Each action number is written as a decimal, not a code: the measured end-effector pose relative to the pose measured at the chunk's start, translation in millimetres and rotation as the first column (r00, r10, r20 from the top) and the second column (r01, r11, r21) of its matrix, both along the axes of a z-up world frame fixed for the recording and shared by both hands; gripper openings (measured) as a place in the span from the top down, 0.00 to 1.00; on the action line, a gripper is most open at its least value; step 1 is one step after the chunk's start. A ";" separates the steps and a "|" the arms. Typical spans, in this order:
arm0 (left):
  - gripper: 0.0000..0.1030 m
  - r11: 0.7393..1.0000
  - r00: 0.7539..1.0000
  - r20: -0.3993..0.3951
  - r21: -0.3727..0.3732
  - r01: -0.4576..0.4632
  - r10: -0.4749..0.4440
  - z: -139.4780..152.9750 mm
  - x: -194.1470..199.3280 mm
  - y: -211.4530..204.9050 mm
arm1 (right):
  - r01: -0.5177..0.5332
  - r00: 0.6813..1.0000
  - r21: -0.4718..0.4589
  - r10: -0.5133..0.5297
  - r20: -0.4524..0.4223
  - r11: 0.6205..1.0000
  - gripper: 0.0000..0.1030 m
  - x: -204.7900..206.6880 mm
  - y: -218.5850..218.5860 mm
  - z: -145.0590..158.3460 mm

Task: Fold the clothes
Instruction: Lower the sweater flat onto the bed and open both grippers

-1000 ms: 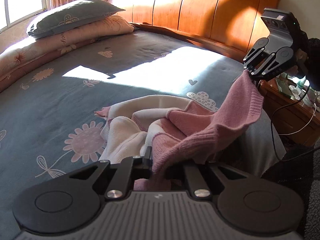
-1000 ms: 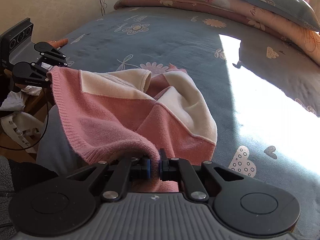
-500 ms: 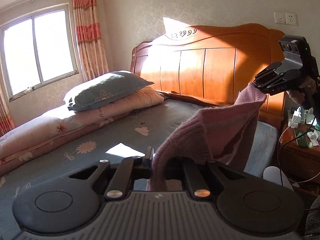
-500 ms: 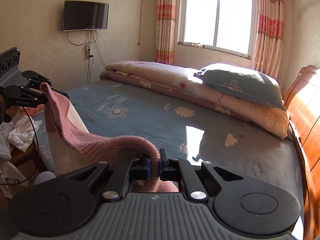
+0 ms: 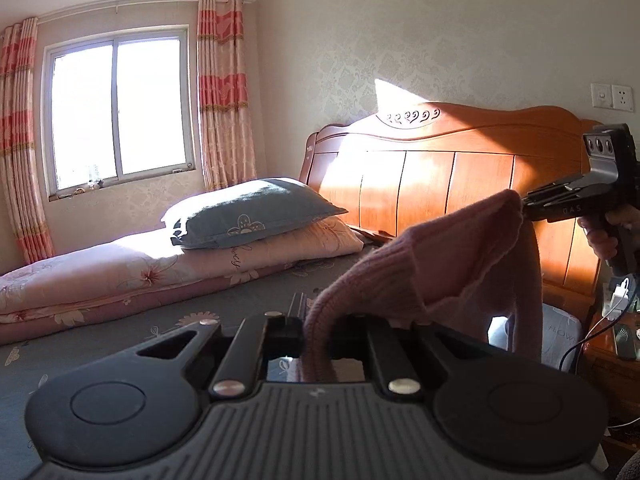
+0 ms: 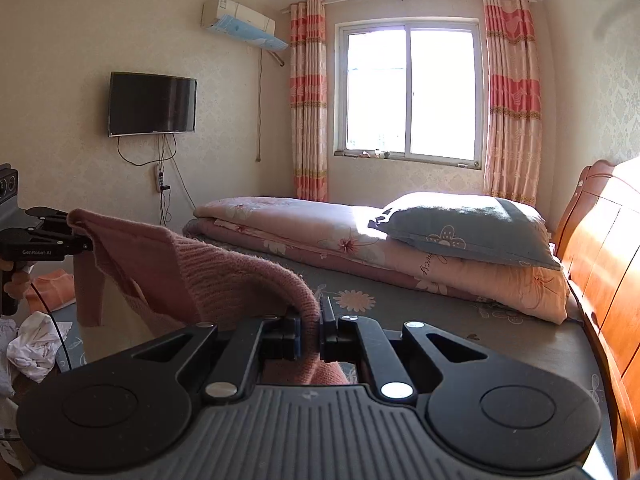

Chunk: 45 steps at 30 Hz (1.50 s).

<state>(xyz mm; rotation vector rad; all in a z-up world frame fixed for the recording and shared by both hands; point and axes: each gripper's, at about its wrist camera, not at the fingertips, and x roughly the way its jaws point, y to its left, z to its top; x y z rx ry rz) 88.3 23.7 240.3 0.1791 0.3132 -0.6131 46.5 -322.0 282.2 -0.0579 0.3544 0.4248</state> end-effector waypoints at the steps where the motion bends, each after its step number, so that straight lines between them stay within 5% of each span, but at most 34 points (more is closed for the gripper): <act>1: 0.93 1.000 1.000 -0.026 0.009 0.001 0.000 -9.7 8.3 -1.9 | 0.015 0.999 -0.002 -0.015 -0.045 1.000 0.91 10.1 -1.3 -13.3; 7: 0.92 0.998 0.981 -0.196 0.058 0.003 0.009 -70.7 70.2 -8.8 | 0.055 0.963 -0.032 -0.062 -0.262 0.998 0.90 69.5 -2.3 -98.2; 12: 0.92 0.994 0.959 -0.278 0.108 -0.018 0.048 -114.7 120.4 -15.6 | 0.089 0.927 -0.070 -0.108 -0.358 0.994 0.90 112.7 -0.3 -152.3; 21: 0.92 0.980 0.949 -0.251 0.111 -0.167 0.190 -148.6 211.0 -26.6 | 0.180 0.936 -0.111 -0.205 -0.286 0.977 0.90 198.2 3.6 -191.3; 25: 0.92 0.978 0.925 -0.320 0.104 -0.179 0.203 -170.3 256.3 -31.2 | 0.230 0.930 -0.081 -0.243 -0.277 0.970 0.90 247.6 -0.2 -199.5; 30: 0.92 0.966 0.899 -0.357 0.131 -0.221 0.254 -221.0 296.7 -36.4 | 0.257 0.906 -0.148 -0.291 -0.307 0.955 0.90 299.6 6.1 -253.2; 36: 0.91 0.950 0.896 -0.325 0.172 -0.260 0.304 -250.5 321.3 -44.2 | 0.280 0.895 -0.144 -0.312 -0.318 0.949 0.90 350.3 16.0 -290.1; 41: 0.82 0.944 0.859 -0.401 0.212 -0.252 0.319 -287.1 337.4 -43.9 | 0.264 0.869 -0.183 -0.315 -0.380 0.947 0.88 374.8 29.7 -331.9; 42: 0.72 0.939 0.853 -0.403 0.228 -0.257 0.331 -293.6 338.3 -44.5 | 0.265 0.864 -0.194 -0.321 -0.387 0.945 0.85 375.7 31.6 -339.7; 45: 0.54 0.929 0.831 -0.431 0.271 -0.252 0.351 -308.1 339.1 -46.5 | 0.268 0.851 -0.210 -0.333 -0.406 0.940 0.63 373.3 32.3 -352.4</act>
